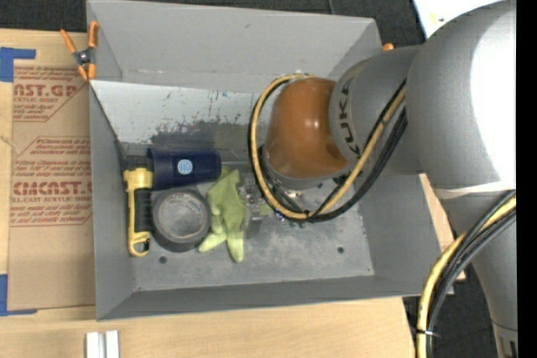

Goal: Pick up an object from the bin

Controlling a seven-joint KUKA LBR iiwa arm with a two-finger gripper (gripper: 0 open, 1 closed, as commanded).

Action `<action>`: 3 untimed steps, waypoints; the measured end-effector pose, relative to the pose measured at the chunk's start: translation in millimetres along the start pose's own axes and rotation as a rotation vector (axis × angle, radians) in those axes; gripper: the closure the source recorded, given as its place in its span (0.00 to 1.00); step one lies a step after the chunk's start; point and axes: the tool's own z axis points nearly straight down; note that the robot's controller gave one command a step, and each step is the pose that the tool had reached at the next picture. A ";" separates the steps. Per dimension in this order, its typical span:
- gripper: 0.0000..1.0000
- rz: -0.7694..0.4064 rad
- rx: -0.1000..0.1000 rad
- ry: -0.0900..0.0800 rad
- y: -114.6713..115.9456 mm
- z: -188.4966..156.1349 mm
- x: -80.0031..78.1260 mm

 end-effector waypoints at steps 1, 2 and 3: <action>1.00 0.106 -0.002 0.004 4.5 -15.4 0.3; 1.00 0.091 -0.001 0.002 6.1 -22.3 -2.4; 1.00 0.088 0.000 0.004 9.7 -24.6 -1.9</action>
Offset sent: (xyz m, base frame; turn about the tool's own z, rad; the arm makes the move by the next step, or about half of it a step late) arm 0.0045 0.0099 0.0116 0.0170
